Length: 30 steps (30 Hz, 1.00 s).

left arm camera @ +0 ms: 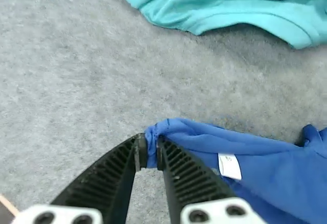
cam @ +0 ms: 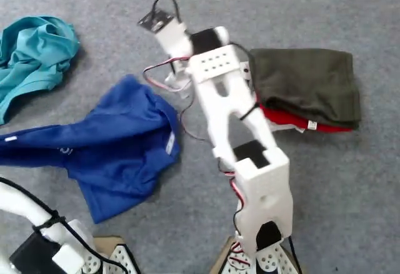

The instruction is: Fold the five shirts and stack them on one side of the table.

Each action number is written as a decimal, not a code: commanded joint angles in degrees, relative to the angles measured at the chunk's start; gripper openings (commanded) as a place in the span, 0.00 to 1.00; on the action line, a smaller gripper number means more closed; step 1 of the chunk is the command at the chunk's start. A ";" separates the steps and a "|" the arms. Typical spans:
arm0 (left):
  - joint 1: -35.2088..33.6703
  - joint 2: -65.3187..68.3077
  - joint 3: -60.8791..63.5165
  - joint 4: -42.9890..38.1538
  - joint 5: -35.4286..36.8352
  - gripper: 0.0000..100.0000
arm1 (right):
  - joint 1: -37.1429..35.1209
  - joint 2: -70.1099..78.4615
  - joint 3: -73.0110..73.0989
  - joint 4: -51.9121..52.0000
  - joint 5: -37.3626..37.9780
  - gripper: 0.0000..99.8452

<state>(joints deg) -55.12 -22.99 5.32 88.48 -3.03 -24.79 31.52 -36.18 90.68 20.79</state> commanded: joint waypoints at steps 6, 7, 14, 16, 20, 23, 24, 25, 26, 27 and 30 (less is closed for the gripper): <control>-1.27 2.55 4.97 -2.81 0.53 0.04 | -13.45 6.46 -2.68 -2.46 -6.86 0.22; -1.27 2.64 5.32 -2.73 0.53 0.04 | -14.51 7.60 -3.30 -2.73 -6.86 0.22; -1.19 2.29 6.29 -2.73 0.44 0.04 | -10.29 19.38 -9.71 -2.37 -6.59 0.12; -1.19 2.29 6.29 -2.73 0.44 0.04 | -7.91 21.41 -13.05 1.32 -6.42 0.02; -0.75 2.37 6.29 -2.73 -1.41 0.04 | -3.96 23.16 -19.82 10.73 -6.33 0.01; -0.22 2.37 6.37 -2.73 -4.13 0.04 | 0.00 21.23 -16.04 10.64 -6.42 0.01; -0.13 2.46 6.37 -2.73 -5.10 0.04 | 0.97 20.00 -12.79 10.64 -5.98 0.01; -0.04 2.46 6.37 -2.55 -6.15 0.04 | 1.67 18.33 -8.48 10.64 -4.84 0.01; -0.04 2.46 6.37 -2.46 -7.21 0.04 | 2.37 16.22 -3.47 10.64 -3.43 0.01; -0.04 2.46 6.37 -2.37 -8.09 0.04 | 3.08 13.67 2.15 10.64 -2.29 0.01; -0.04 2.46 6.37 -2.29 -10.55 0.04 | 5.27 4.97 17.80 10.64 2.64 0.01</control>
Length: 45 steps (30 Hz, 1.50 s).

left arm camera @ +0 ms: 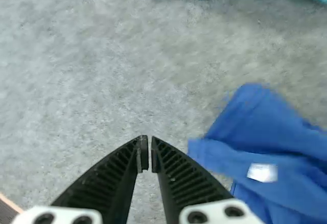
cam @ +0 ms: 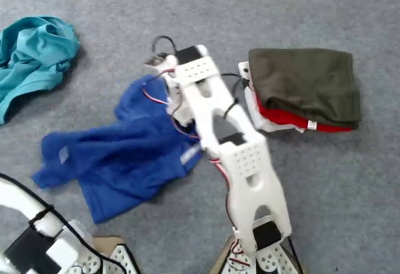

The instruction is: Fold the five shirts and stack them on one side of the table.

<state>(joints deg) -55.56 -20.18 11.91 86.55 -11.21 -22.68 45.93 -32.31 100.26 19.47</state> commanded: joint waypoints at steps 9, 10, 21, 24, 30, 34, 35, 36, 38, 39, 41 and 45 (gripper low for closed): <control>1.36 -0.35 3.74 0.70 -5.36 0.04 | 7.21 -25.98 38.99 0.70 17.32 0.02; 1.80 -0.35 4.70 0.70 -5.36 0.04 | 7.21 -26.68 39.60 0.70 17.93 0.02; 2.59 -0.35 6.20 0.62 -8.62 0.04 | 7.47 -44.62 39.78 0.88 18.64 0.31; 2.51 -0.35 6.20 0.62 -9.41 0.04 | 7.47 -49.01 38.99 0.88 18.55 0.30; 2.77 -0.35 6.29 0.62 -9.23 0.04 | 7.12 -46.64 27.65 -2.29 13.98 0.28; 2.95 -0.35 6.29 0.62 -9.05 0.04 | 7.03 -32.84 16.48 -5.98 8.70 0.26; 2.95 -0.35 6.29 0.62 -9.05 0.04 | 6.42 -28.53 13.14 -5.98 8.09 0.25; 2.95 -0.35 6.37 0.62 -9.05 0.04 | 6.07 -24.48 9.45 -5.80 7.56 0.24; 2.95 -0.35 6.55 0.62 -9.05 0.04 | 5.45 -16.92 1.98 -5.01 6.95 0.23; 2.95 -0.35 6.64 0.62 -9.05 0.04 | 4.66 -13.49 -2.07 -4.13 6.95 0.23; 2.95 -0.35 6.73 0.70 -9.05 0.04 | 3.60 -6.99 -10.59 -1.76 6.95 0.23; 2.95 -0.35 6.81 0.70 -9.05 0.04 | 1.76 4.00 -24.04 0.97 6.95 0.23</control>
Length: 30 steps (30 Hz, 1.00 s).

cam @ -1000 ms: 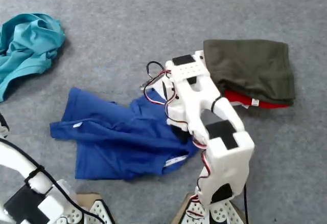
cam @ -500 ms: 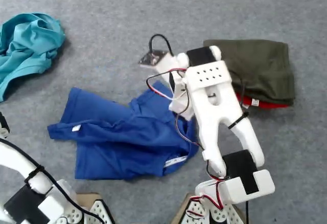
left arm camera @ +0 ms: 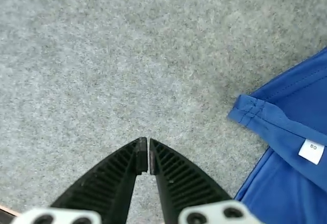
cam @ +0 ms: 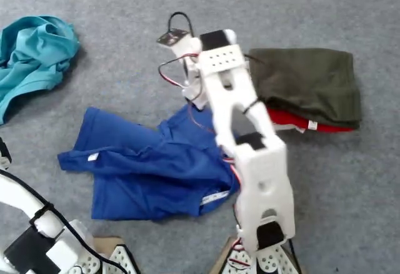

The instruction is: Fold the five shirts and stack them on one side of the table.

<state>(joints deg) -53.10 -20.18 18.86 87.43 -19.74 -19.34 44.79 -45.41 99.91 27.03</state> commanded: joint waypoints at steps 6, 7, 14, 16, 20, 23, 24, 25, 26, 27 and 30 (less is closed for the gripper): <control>0.48 -0.35 -0.13 -0.18 -0.53 0.04 | -3.96 11.21 -14.11 1.32 -1.49 0.23; 0.48 -0.35 -0.13 -0.18 -0.53 0.04 | -3.96 11.74 -14.20 1.23 -2.11 0.23; 0.48 -0.35 -0.13 -0.18 -0.70 0.04 | -3.78 16.22 -14.46 0.35 -2.55 0.23; 0.40 -0.35 -0.13 -0.18 -0.79 0.04 | -3.87 17.19 -14.46 -0.35 -2.55 0.18; 0.13 -0.35 -0.13 -0.18 -0.88 0.04 | -3.60 17.45 -14.46 -0.62 -2.55 0.03; 0.04 -0.35 -0.13 -0.18 -0.88 0.04 | -3.60 16.92 -15.08 -0.09 -2.55 0.03; 0.04 -0.35 -0.13 -0.18 -0.88 0.04 | -3.60 16.66 -15.87 0.53 -2.55 0.04; 0.04 -0.35 -0.13 -0.09 -0.88 0.04 | -3.60 16.13 -16.75 0.97 -2.55 0.04; 0.04 -0.35 -0.13 0.00 -0.88 0.04 | -3.43 15.52 -17.80 1.23 -2.64 0.04; 0.04 -0.35 -0.13 0.09 -0.88 0.04 | -2.90 14.64 -18.77 1.23 -2.64 0.04; -0.04 -0.35 -0.13 0.26 -0.88 0.04 | -1.23 11.47 -21.05 1.23 -2.64 0.04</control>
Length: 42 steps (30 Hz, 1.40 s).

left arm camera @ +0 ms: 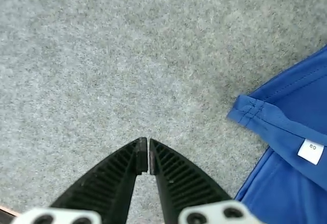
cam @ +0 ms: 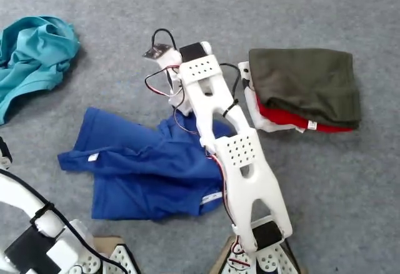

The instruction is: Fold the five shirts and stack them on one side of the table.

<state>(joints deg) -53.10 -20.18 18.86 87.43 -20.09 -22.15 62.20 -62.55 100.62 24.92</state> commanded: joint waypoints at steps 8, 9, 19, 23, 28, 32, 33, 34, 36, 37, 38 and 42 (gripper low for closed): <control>-0.04 -0.44 -0.13 0.26 -0.53 0.04 | 5.45 -7.16 -6.02 -3.52 0.09 0.04; -0.04 -0.53 -0.13 0.26 -0.53 0.04 | 5.71 -6.99 -6.02 -3.78 0.44 0.05; -0.04 -0.44 -0.13 0.35 -0.53 0.04 | 7.65 -9.54 -11.74 -0.79 0.35 0.31; 0.13 -0.44 -0.22 0.53 1.85 0.04 | 9.23 -11.74 -13.67 0.70 0.18 0.31; 2.15 -0.35 0.13 3.34 13.19 0.12 | 9.58 -17.98 -6.73 0.70 -1.85 0.13; 6.64 -0.35 1.63 6.68 20.13 0.24 | 9.67 -24.22 3.82 0.62 -1.67 0.06; 8.04 -0.26 2.33 7.30 20.92 0.24 | 9.85 -25.45 6.20 0.62 -1.58 0.07; 8.84 -0.26 3.38 7.12 21.71 0.25 | 9.85 -26.51 8.13 0.62 -1.58 0.08; 9.71 -0.26 5.76 5.89 22.59 0.25 | 10.11 -27.82 11.30 0.53 -0.97 0.09; 9.54 -0.26 6.46 4.92 22.59 0.25 | 10.20 -28.00 12.44 0.53 0.00 0.09; 9.36 -0.26 7.16 3.87 22.77 0.25 | 10.20 -28.00 13.05 0.44 0.79 0.09; 9.36 -0.26 11.03 -0.53 22.86 0.25 | 10.20 -27.03 14.11 -0.70 2.02 0.09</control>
<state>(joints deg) -44.22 -20.18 28.35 89.89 2.07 -12.75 38.11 -48.57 100.70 26.24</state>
